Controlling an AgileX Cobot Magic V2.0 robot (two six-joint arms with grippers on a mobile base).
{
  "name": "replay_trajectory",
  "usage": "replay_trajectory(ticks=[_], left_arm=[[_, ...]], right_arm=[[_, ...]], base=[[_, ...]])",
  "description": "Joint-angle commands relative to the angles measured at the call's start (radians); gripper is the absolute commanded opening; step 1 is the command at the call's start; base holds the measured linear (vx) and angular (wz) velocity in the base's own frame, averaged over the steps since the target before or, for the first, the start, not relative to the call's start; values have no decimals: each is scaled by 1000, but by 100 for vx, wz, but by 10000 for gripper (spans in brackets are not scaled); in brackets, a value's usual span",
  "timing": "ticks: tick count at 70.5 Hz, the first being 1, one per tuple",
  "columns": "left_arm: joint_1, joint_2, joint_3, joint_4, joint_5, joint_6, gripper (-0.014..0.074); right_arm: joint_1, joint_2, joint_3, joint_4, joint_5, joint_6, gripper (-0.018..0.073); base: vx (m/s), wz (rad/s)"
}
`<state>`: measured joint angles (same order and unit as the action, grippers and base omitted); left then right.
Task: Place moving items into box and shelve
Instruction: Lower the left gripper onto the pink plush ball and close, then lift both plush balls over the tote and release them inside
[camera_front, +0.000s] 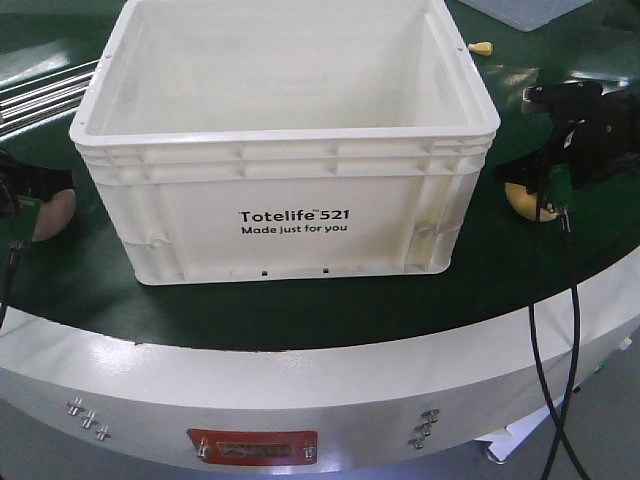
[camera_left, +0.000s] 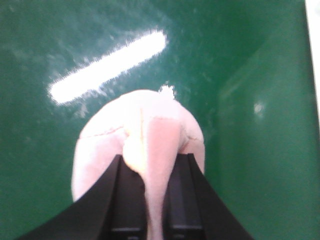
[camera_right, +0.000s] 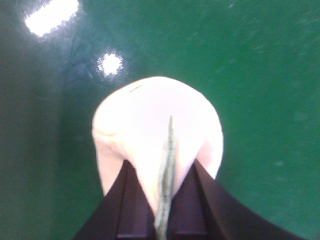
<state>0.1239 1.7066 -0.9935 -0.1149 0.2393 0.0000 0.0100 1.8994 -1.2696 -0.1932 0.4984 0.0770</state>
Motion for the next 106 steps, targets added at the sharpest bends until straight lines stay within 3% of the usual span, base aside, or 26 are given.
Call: replay_trajectory(ticks=[1, 36, 60, 72, 78, 94, 106], left_arm=[[0, -93, -25, -13, -101, -11, -26], [0, -366, -25, -14, -275, -11, -26], [-16, -525, -26, -12, -356, -11, -26], [-114, -520, -49, -1, -385, -11, -26], [-183, -501, -83, 5, -381, -11, -26], [-386, -408, -161, 8, -381, 9, -23], [-480, -320, -191, 8, -400, 49, -20]], right_arm=[[-6, -97, -51, -31, -45, -1, -15], [-6, -335, -99, -28, -89, 0, -15], [-4, -471, -99, -13, -195, -1, -15], [48, -491, -99, 10, -245, -36, -15], [121, -491, -99, 15, -272, -82, -15], [332, -477, -99, 18, -344, -87, -15], [441, -438, -99, 18, -382, -87, -15]], base=[[0, 0], [0, 0], [0, 0], [0, 0], [0, 0], [0, 0], [0, 0]])
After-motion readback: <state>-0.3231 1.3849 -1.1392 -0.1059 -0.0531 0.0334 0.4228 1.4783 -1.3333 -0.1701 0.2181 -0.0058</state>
